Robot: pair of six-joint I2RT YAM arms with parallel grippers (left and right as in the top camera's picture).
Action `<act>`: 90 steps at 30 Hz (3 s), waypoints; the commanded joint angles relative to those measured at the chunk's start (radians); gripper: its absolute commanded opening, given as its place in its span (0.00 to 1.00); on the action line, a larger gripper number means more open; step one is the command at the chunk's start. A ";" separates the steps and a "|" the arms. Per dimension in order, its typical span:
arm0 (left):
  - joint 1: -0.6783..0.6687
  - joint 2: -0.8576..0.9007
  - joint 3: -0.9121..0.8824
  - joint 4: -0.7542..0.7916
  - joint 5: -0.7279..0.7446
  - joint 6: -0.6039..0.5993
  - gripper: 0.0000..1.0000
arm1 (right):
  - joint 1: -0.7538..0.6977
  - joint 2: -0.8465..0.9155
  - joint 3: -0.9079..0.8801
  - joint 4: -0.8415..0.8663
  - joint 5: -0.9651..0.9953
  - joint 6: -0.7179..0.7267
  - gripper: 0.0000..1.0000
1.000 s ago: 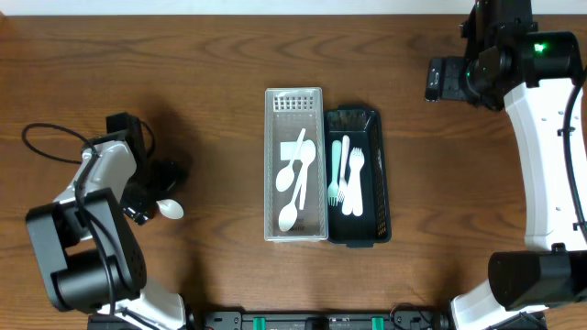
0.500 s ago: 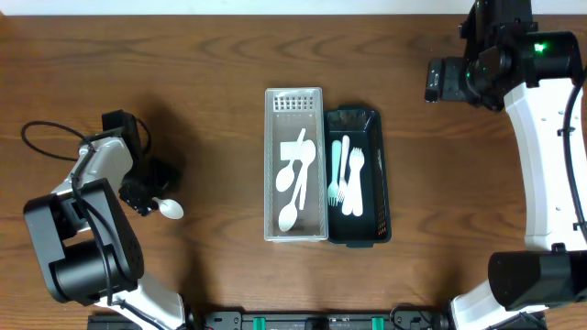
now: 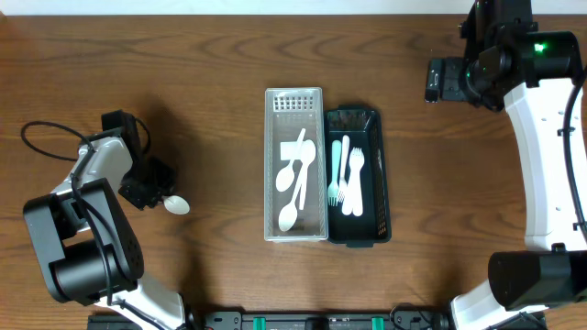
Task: Pack container
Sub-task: 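Grasp the last white spoon by its handle with the left gripper, then carry the last spoon with the left gripper into the grey basket, then release the spoon and lift the left gripper out of the basket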
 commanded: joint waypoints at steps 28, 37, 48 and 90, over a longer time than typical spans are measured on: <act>-0.310 -0.283 0.298 -0.197 -0.016 0.225 0.06 | -0.006 0.001 -0.004 0.008 0.008 -0.023 0.95; -0.703 -0.370 0.412 -0.212 -0.041 0.247 0.06 | -0.006 0.001 -0.004 0.018 0.008 -0.023 0.95; -0.901 -0.101 0.407 -0.197 -0.076 0.306 0.06 | -0.006 0.001 -0.004 0.013 0.007 -0.023 0.95; -0.393 -0.198 0.435 0.402 -0.393 0.367 0.98 | -0.011 0.198 -0.005 0.703 0.035 -0.131 0.99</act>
